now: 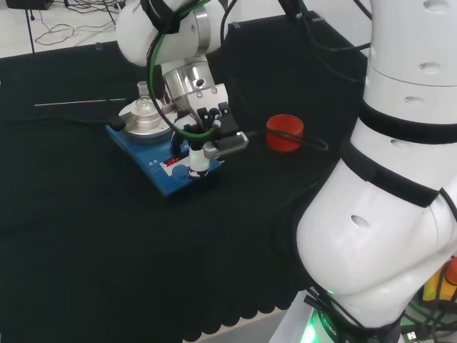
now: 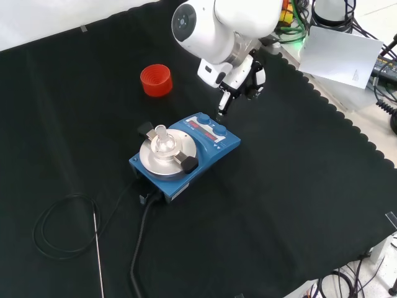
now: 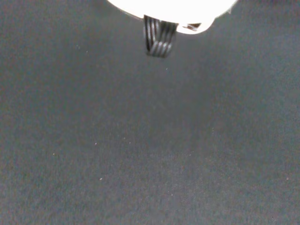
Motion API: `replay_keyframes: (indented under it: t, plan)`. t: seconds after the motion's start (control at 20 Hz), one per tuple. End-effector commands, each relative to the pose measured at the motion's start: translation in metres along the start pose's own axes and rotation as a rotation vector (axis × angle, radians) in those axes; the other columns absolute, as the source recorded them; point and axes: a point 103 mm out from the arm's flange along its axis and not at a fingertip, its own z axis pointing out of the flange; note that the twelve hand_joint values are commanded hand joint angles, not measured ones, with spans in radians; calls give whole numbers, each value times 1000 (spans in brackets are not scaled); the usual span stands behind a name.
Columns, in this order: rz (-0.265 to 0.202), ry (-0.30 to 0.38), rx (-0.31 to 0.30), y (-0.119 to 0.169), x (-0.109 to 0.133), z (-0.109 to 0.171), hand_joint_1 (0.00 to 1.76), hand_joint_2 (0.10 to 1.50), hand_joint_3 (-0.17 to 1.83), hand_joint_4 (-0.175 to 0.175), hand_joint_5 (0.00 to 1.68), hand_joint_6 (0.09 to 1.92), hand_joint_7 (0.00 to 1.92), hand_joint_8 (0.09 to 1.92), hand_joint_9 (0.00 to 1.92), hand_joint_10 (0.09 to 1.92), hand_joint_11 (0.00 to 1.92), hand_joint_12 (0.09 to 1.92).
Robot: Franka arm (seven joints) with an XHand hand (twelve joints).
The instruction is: Turn on the heater.
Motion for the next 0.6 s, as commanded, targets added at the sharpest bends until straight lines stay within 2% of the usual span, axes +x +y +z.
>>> replay_keyframes:
  t: [0.05, 0.6]
  plan:
    - [-11, -11, 31, 6, 8, 4, 1393, 685, 968, -30, 266, 205, 1453, 1523, 1613, 1414, 1209, 1283]
    - [4, -11, 48, 12, -3, 5, 1392, 686, 973, -29, 279, 176, 1453, 1525, 1612, 1415, 1210, 1286]
